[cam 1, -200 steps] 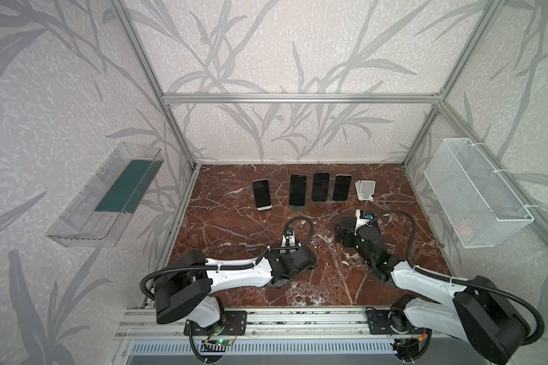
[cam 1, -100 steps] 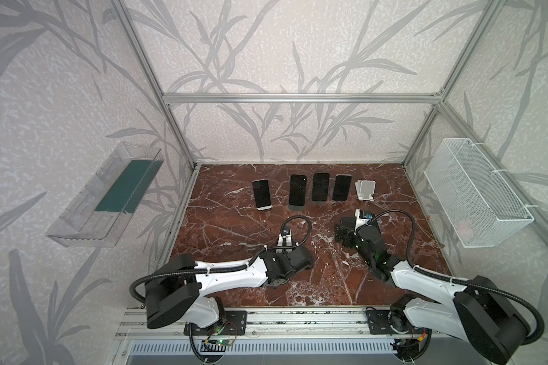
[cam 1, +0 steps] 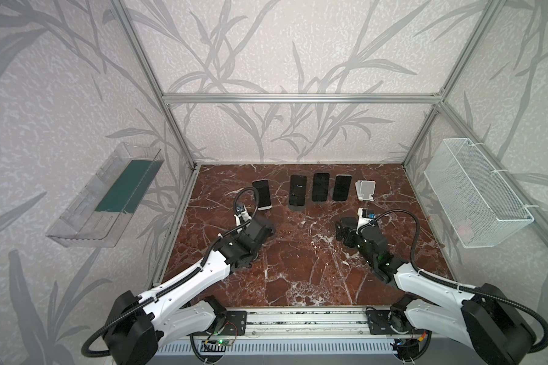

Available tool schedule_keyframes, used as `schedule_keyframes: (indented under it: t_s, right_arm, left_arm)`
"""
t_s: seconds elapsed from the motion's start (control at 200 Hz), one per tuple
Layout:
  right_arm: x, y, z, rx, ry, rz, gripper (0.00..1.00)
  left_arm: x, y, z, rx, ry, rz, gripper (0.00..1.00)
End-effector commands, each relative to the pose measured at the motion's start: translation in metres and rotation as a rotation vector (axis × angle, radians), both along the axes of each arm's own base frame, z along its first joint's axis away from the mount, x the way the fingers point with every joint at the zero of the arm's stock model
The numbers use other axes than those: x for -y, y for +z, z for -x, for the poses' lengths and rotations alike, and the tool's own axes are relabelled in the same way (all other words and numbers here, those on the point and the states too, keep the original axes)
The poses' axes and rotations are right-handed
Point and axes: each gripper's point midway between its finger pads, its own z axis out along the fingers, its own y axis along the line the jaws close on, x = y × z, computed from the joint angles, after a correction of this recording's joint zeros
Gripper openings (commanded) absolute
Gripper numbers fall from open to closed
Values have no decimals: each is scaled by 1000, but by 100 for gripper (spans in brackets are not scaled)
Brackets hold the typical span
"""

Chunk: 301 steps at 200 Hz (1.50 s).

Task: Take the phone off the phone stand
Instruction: 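Carry the black stand farther from the robot toward the purple-edged phone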

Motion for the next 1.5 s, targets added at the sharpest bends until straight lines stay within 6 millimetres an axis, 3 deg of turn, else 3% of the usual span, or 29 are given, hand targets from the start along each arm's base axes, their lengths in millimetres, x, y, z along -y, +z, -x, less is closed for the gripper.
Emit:
schedule_keyframes:
  t_s: [0.0,0.17,0.28,0.42,0.53,0.73,0.975,1.135,1.29,1.415,1.5]
  right_arm:
    - [0,12,-3,28,-13,-9,93]
    - [1,9,-4,22,-25,-6,93]
    - [3,7,-6,19,-36,2,93]
    - [3,8,-6,21,-40,2,93]
    - [0,5,-9,8,-32,10,93]
    - [-4,2,-12,-2,-20,9,93]
    - [-10,0,-15,-21,1,13,93]
    - [-10,0,-15,-20,-1,13,93]
    - [-11,-3,-16,-36,-1,18,94]
    - [-12,-3,-16,-39,1,14,94]
    - [-12,-2,-16,-38,3,12,94]
  left_arm:
    - [-22,13,-13,18,44,-12,57]
    - [-53,28,-54,117,154,24,56]
    - [-70,24,-92,89,205,36,56]
    - [-92,-14,-142,-26,246,63,55]
    - [-91,-34,-179,-73,168,-28,54]
    - [-84,-66,-219,-138,73,-13,54]
    - [-81,-72,-235,-166,22,-25,56]
    - [-79,-72,-237,-184,-13,-23,71]
    - [-86,-70,-234,-215,1,-36,80]
    - [-87,-61,-233,-215,1,-23,85]
    - [-92,-39,-230,-187,23,-41,87]
